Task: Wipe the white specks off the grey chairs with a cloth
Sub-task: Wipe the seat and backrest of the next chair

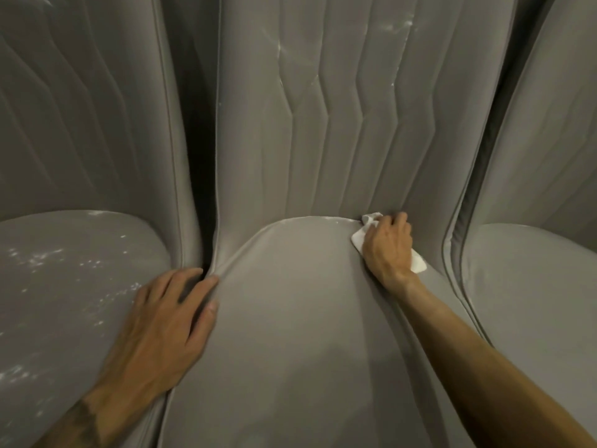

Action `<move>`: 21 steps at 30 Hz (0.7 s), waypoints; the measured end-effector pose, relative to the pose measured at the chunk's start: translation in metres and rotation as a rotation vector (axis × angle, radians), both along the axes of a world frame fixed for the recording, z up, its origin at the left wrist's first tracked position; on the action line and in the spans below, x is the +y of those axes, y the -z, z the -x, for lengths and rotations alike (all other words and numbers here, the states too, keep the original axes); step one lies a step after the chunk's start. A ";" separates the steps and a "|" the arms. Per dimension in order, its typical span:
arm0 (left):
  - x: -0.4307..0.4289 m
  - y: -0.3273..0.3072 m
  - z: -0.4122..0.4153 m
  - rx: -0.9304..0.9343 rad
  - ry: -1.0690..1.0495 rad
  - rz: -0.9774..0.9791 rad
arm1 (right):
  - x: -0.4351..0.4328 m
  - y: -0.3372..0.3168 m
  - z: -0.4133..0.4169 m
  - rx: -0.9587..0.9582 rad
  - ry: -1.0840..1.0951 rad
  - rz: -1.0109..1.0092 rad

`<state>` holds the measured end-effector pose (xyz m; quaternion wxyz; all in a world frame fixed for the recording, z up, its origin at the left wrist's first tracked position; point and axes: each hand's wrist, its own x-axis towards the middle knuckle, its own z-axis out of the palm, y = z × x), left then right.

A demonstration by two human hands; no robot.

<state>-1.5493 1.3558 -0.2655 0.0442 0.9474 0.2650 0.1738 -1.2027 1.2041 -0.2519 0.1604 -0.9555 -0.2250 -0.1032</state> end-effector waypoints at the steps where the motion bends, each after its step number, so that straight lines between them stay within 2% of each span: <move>1: 0.001 0.001 0.000 -0.005 0.003 -0.002 | 0.009 -0.001 0.001 0.013 0.001 0.001; 5: 0.002 0.004 0.000 -0.035 0.005 0.002 | 0.027 -0.001 -0.002 0.059 -0.150 0.025; 10: 0.000 0.003 0.002 -0.055 0.011 0.013 | -0.008 -0.006 -0.009 0.028 -0.366 -0.038; 12: -0.001 0.003 0.002 -0.049 0.013 0.009 | -0.015 -0.008 -0.016 0.013 -0.382 -0.072; 16: -0.001 0.002 0.002 -0.045 0.001 0.011 | 0.005 -0.001 -0.008 0.008 -0.215 -0.200; 18: -0.001 0.000 0.002 -0.044 0.003 0.010 | 0.022 0.000 0.001 0.047 -0.264 -0.237; 21: -0.001 0.000 0.003 -0.036 0.004 0.011 | 0.020 -0.005 -0.006 0.074 -0.410 -0.142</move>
